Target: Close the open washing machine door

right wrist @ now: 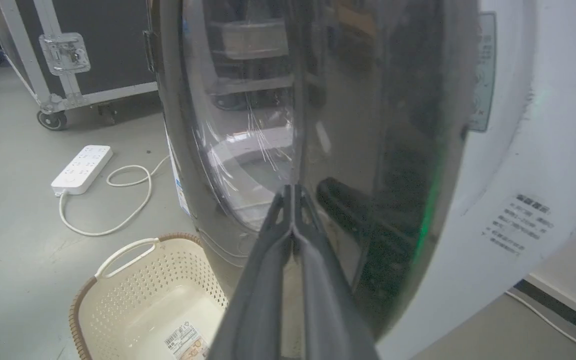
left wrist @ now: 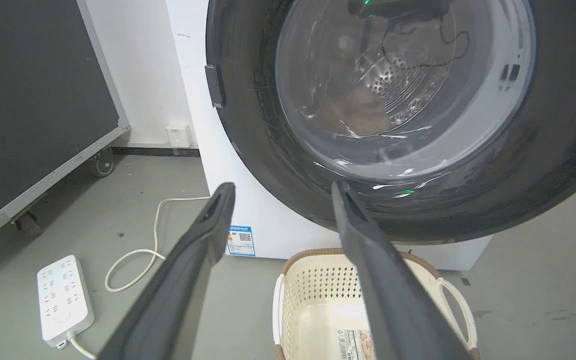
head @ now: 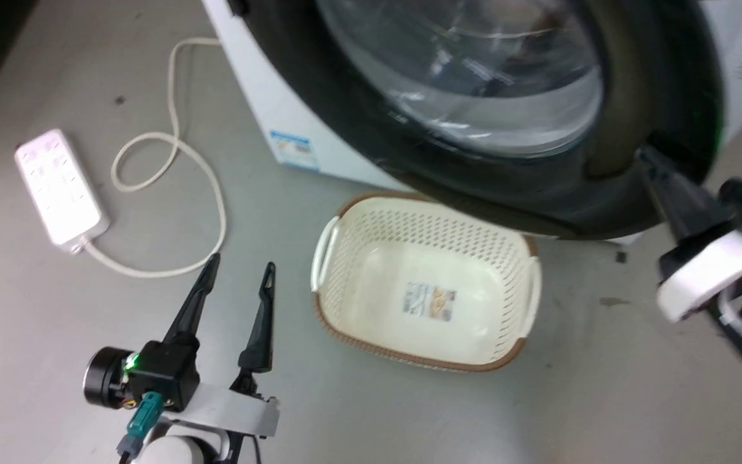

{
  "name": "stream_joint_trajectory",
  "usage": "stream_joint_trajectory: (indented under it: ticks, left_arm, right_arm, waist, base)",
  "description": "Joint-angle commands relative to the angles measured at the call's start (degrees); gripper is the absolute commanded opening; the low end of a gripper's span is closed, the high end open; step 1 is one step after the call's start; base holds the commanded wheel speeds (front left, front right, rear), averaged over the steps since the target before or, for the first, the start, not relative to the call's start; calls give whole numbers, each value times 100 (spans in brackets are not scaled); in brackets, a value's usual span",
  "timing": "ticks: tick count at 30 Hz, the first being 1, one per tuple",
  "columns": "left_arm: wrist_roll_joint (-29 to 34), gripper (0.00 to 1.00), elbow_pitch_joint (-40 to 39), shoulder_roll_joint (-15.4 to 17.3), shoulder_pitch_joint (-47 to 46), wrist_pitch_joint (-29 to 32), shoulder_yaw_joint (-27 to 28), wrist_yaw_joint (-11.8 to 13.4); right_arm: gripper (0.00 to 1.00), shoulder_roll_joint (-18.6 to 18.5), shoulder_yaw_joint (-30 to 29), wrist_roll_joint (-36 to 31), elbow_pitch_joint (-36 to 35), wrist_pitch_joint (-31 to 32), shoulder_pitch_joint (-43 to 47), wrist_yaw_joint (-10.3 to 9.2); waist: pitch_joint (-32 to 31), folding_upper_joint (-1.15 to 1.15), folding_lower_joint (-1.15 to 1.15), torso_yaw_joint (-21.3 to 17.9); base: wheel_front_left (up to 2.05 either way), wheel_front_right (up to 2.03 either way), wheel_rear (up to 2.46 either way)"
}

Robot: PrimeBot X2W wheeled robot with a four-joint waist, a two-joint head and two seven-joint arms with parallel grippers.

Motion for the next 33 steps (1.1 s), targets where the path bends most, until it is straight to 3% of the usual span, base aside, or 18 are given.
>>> stream_joint_trajectory:
  ticks: [1,5,8,17,26,27,28,29,33]
  left_arm:
    - [-1,100,16,-66,-168,-26,-36,-35]
    - [-11,100,-2,-116,-277,-26,-60,-51]
    - [23,100,20,-139,-360,-26,-78,-57]
    - [22,100,61,-178,-524,-26,-120,-47]
    - [38,100,177,-188,-444,-26,-39,-45]
    - [43,100,193,-188,-414,-26,-24,-48]
    - [54,100,205,-188,-378,-26,-12,-53]
    - [65,100,222,-188,-336,-26,3,-56]
    - [85,100,337,-167,-109,-26,77,-78]
  right_arm:
    - [0,-380,134,179,364,110,-503,3]
    - [0,-753,348,193,736,241,-1069,3]
    - [0,-820,247,309,1134,352,-1531,3]
    - [0,-596,-355,206,2249,416,-2520,3]
    - [0,-320,-234,165,2850,7,-2480,3]
    - [23,-280,-188,184,2874,-89,-2399,3]
    - [84,-247,-144,193,2879,-207,-2309,3]
    - [100,-180,-113,256,2889,-315,-2191,3]
    - [100,85,87,607,2782,-563,-1579,3]
  waist:
    - [268,0,-1,260]
    - [455,0,-1,354]
    - [580,0,-1,388]
    - [718,0,-1,414]
    - [311,0,-1,253]
    - [213,0,-1,213]
    - [115,0,-1,171]
    - [-2,0,-1,120]
    - [-461,0,-1,-136]
  base:
    - [0,0,0]
    - [0,0,0]
    - [0,0,0]
    - [0,0,0]
    - [0,0,0]
    - [0,0,0]
    - [0,0,0]
    - [0,0,0]
    - [0,0,0]
